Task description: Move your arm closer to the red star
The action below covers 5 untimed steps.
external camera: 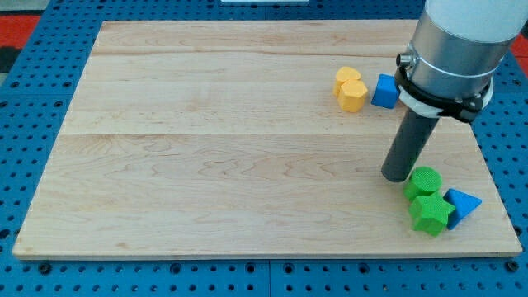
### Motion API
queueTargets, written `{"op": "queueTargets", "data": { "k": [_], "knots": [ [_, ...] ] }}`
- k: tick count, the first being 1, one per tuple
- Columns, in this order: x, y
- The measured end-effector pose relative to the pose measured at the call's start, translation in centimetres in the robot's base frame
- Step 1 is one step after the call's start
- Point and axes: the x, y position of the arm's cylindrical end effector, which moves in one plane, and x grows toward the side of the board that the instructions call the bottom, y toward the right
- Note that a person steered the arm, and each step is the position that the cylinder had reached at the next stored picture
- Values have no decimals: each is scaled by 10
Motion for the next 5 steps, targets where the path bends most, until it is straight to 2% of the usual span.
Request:
{"op": "queueTargets", "data": {
  "k": [2,5],
  "knots": [
    [-27,10],
    [-27,52]
  ]
}}
